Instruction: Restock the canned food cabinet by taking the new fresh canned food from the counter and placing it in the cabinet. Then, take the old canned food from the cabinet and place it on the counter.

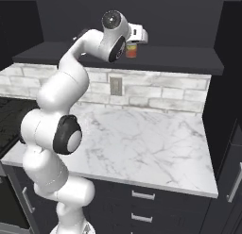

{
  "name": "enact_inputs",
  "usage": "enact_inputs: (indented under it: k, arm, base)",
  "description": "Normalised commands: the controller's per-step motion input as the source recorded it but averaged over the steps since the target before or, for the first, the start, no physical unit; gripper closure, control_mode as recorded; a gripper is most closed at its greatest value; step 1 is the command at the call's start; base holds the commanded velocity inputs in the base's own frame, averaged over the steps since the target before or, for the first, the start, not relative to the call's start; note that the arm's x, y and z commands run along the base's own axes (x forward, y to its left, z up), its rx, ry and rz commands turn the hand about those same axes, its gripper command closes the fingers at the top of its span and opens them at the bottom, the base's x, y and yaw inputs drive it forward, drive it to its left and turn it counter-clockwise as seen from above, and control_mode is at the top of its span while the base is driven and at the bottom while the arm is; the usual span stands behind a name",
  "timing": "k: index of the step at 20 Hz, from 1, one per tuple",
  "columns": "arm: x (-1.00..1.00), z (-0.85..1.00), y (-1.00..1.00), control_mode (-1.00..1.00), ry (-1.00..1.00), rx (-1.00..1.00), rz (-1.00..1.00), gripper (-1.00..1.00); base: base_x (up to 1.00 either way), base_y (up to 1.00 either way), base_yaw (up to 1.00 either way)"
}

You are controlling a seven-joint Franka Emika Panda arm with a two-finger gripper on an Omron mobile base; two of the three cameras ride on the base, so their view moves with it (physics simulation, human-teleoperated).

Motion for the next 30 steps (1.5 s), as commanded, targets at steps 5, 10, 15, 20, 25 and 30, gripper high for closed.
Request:
enact_inputs:
  k: [5, 10, 15, 20, 25, 30]
  arm:
    - [-1.00, 0.99, 0.48, -1.00, -0.01, 0.00, 0.08, -1.00]
    - [-0.99, 0.74, 0.72, -1.00, 0.06, 0.00, 0.12, -1.00]
    - [-0.74, -0.32, 0.94, -1.00, 0.15, 0.00, 0.10, -1.00]
    - [-0.17, -0.69, 0.77, -1.00, 0.08, 0.07, 0.03, -1.00]
    - [0.24, -0.46, 0.63, -1.00, 0.00, 0.05, 0.00, -1.00]
    - [0.56, -0.02, 0.28, -1.00, 0.02, 0.00, -0.03, -1.00]
  base:
    - [0.00, 0.00, 0.00]
    - [0.00, 0.00, 0.00]
    - [0.00, 0.00, 0.00]
    - [0.00, 0.00, 0.00]
    - [0.00, 0.00, 0.00]
    - [0.00, 0.00, 0.00]
